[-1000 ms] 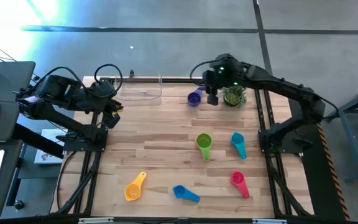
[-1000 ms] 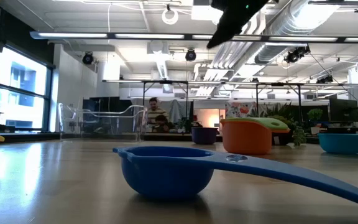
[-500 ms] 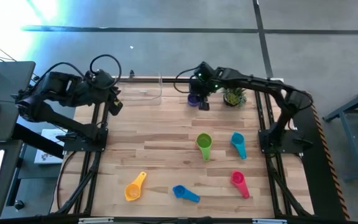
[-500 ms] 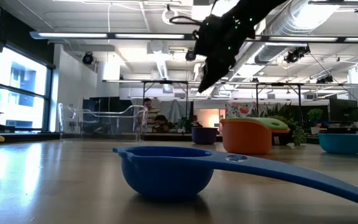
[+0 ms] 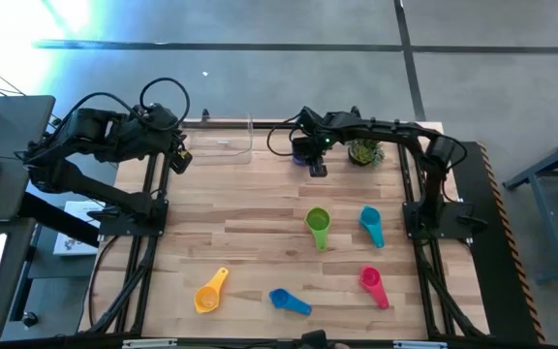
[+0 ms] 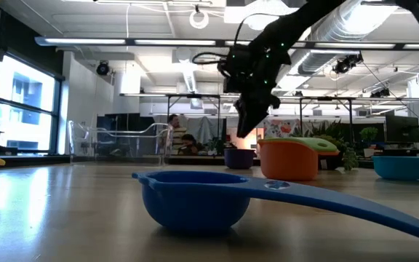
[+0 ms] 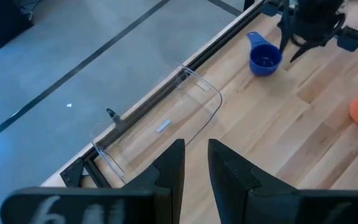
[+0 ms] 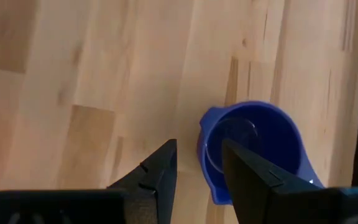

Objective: Nest measuring cups in basket
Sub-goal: Stack the dark blue measuring cup on top of the green measuring cup

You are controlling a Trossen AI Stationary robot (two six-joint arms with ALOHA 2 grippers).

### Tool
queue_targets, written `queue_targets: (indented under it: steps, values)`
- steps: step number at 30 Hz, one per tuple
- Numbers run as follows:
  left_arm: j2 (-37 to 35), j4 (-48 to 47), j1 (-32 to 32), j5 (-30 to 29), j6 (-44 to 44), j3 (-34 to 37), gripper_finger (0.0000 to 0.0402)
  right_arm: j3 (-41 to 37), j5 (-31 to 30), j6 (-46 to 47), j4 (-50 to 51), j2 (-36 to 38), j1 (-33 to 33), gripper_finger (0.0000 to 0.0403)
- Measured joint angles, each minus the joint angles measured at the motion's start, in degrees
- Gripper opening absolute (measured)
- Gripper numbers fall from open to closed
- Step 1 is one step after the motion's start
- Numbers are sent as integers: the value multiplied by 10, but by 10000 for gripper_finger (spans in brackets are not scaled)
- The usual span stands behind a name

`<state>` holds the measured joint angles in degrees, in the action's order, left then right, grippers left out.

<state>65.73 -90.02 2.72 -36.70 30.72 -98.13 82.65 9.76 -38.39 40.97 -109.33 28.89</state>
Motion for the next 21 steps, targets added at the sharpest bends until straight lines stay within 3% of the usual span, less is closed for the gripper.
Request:
queue_targets:
  steps: [21]
  values:
    - [0,0,0,0,-9,0,62,0,-13,-11,-11,-51,18,109]
